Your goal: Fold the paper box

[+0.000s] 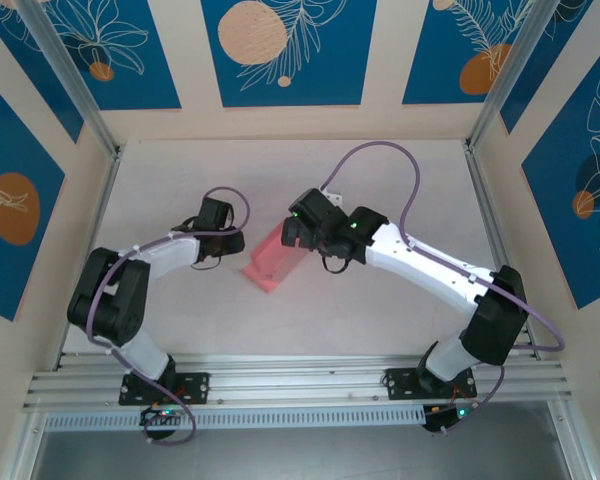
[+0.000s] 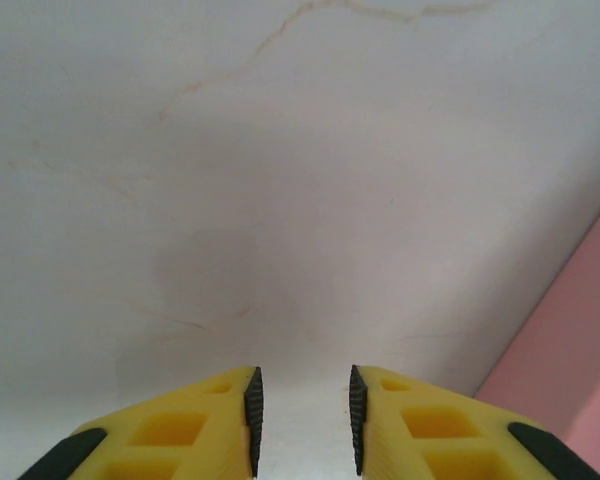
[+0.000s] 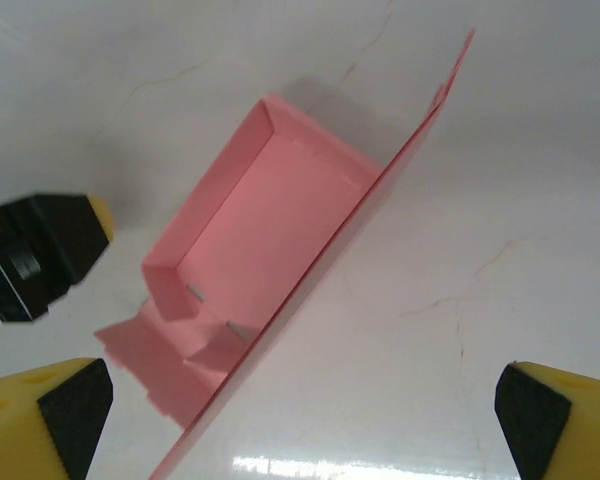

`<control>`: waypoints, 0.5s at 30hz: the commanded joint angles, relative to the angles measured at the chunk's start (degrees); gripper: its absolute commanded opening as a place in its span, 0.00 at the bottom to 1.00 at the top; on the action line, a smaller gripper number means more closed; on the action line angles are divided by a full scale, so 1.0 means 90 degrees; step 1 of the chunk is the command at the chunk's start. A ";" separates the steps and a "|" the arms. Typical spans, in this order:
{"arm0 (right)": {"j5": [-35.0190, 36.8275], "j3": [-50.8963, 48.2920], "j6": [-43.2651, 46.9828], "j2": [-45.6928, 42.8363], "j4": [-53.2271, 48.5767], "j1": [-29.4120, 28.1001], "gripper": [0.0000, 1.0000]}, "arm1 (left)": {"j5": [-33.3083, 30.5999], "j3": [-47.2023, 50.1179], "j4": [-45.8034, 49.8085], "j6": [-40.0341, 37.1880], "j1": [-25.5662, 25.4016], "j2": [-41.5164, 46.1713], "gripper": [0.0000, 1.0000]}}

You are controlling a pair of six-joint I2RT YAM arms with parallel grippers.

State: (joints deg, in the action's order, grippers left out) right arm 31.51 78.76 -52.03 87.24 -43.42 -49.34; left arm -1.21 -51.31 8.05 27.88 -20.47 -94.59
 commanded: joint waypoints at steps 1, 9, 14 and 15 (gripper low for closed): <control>-0.0642 0.0051 0.0429 0.0026 0.0475 0.0385 1.00 | 0.0548 -0.0022 -0.0212 -0.0089 0.0001 -0.0142 0.29; -0.2483 0.0162 0.0947 0.0490 0.1206 0.1660 1.00 | 0.1515 0.0612 -0.0932 0.0500 -0.0372 -0.0074 0.27; -0.3422 0.0485 0.1108 0.1004 0.1388 0.2234 1.00 | 0.1719 0.1046 -0.1427 0.1151 -0.0814 0.0337 0.26; -0.3603 0.0548 0.1136 0.1097 0.1437 0.2333 1.00 | 0.1702 0.1154 -0.1586 0.1340 -0.0931 0.0448 0.26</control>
State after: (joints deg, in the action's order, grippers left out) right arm 7.60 81.01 -43.97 95.72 -32.75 -30.09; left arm 11.64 -43.18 -2.55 34.89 -26.48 -93.58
